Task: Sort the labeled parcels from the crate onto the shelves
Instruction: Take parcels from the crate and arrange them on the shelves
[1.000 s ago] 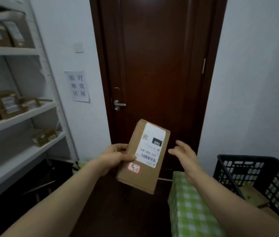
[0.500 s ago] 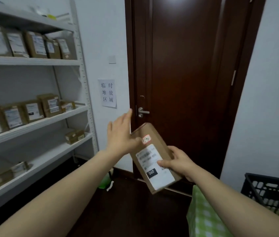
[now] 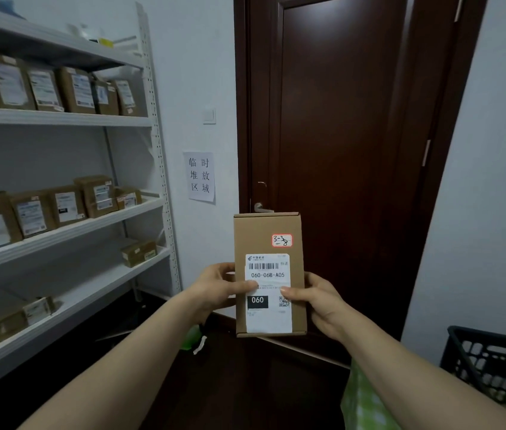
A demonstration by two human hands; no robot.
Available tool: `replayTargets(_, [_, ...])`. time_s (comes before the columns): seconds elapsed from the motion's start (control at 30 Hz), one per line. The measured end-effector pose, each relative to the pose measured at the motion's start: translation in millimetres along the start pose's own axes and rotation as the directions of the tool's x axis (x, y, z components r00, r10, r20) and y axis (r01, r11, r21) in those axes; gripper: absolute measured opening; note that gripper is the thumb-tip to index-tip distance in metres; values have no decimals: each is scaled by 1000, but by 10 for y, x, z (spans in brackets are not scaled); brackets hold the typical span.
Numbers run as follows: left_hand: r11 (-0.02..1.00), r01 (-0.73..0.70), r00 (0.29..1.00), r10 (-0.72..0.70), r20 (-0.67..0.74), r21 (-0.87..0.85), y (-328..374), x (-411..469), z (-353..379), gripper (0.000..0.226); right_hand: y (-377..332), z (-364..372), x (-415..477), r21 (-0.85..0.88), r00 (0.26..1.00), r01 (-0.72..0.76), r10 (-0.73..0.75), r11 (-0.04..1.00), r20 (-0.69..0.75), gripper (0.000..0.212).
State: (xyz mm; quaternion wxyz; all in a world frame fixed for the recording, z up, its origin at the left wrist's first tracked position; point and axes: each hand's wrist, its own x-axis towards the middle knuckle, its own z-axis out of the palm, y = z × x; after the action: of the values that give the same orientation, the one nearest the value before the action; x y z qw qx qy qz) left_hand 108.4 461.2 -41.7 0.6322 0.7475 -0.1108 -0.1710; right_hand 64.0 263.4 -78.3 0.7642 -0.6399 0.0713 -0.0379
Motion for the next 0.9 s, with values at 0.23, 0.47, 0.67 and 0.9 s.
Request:
replayTargets(0.23, [1000,-2,1000,2,-17,-11,-21,-48,-46,48,0,50,-10,-38,1000,3,-3,999,-8,43])
replayTargets(0.47, [999,4,998,-7,-59,-51,-38,-141,-64,44,-5,122,-47,-143,998,62,-64,988,-10,47])
replayTargets(0.67, [999,5,998,-7,-66,-35,-70,-171,-103,44,3,197,-102,-161,998,60,-64,985,-16,44])
replayTargets(0.9, [999,7,998,-10,-67,-42,-87,-277,-191,41,-4,327,-148,-189,998,68,-68,980,7,43])
